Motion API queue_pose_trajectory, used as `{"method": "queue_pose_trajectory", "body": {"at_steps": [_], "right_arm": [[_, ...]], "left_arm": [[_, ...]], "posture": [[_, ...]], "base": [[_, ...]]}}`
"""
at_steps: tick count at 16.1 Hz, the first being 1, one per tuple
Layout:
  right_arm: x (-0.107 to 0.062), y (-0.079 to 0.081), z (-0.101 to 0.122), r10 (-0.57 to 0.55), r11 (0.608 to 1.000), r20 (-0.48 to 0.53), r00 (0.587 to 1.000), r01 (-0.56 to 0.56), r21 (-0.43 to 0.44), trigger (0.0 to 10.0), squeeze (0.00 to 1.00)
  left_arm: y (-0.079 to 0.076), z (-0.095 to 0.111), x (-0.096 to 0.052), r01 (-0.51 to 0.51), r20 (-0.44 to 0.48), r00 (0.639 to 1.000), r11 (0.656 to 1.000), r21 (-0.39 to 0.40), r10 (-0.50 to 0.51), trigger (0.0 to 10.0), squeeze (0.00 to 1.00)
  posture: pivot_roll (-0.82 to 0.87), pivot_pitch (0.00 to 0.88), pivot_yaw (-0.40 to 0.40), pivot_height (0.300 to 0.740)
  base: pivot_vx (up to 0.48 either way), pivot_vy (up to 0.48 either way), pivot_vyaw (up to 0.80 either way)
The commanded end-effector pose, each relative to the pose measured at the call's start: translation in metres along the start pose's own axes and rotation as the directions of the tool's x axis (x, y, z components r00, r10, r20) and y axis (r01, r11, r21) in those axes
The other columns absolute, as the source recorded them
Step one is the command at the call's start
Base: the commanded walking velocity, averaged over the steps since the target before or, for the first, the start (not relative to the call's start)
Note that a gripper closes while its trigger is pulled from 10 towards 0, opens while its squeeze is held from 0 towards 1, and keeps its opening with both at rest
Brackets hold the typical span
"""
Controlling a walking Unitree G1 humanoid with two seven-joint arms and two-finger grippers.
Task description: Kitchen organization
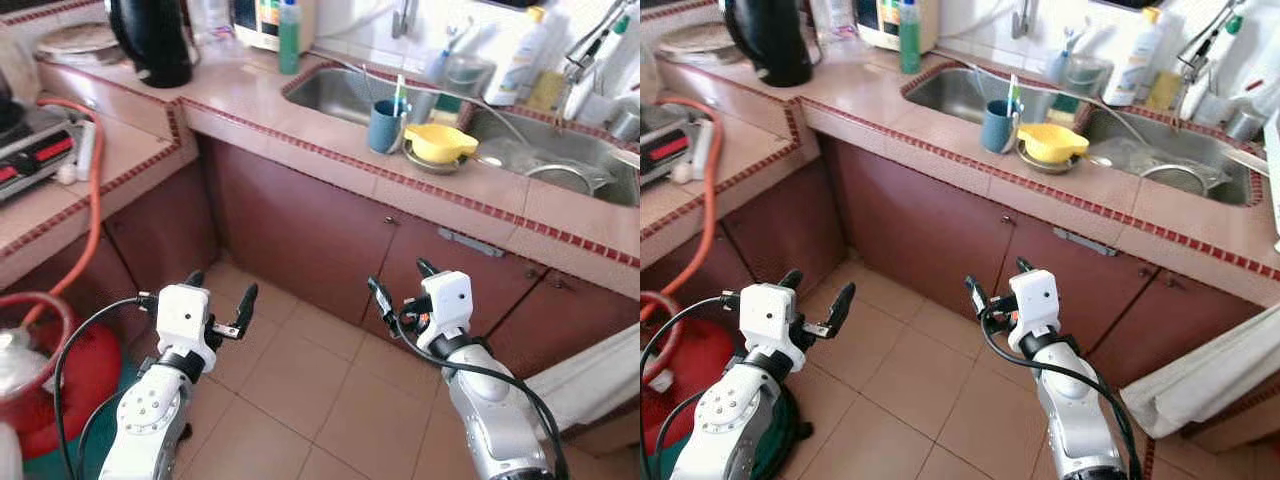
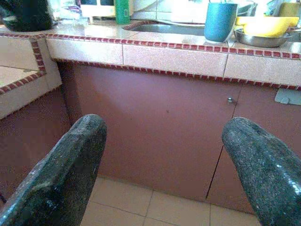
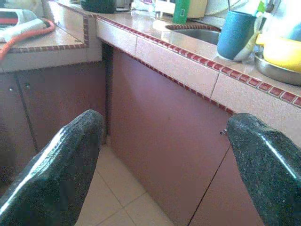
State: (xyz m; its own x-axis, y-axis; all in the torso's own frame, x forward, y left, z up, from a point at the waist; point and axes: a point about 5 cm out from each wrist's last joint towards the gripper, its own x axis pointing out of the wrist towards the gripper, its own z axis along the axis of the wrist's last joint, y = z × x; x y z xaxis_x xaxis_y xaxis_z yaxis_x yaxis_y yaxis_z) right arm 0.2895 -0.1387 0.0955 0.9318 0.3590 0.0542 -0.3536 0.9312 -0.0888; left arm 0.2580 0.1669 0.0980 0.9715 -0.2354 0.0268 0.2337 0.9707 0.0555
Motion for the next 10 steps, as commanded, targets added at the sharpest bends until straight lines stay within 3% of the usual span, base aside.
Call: {"method": "queue_pose_trajectory", "body": {"at_steps": [1,10], "right_arm": [[0.0015,-0.0028,0.0042,0.003,1.0,0.018,1.0,-0.003,-0.011,10.0,0.0],[0.0068,-0.0005,0.0075,0.005,1.0,0.035,0.999,-0.005,-0.002,10.0,0.0]], "left_arm": [[-0.0016,0.005,0.0005,0.011,0.017,1.0,1.0,-0.003,-0.011,10.0,0.0],[-0.0018,0.0079,0.0025,0.022,0.022,1.0,1.0,-0.008,-0.022,10.0,0.0]], "posture": [[0.0,0.046,-0.039,0.74],[0.01,0.053,-0.036,0.74]], "base": [[0.251,0.0,0.0],[0.271,0.0,0.0]]}}
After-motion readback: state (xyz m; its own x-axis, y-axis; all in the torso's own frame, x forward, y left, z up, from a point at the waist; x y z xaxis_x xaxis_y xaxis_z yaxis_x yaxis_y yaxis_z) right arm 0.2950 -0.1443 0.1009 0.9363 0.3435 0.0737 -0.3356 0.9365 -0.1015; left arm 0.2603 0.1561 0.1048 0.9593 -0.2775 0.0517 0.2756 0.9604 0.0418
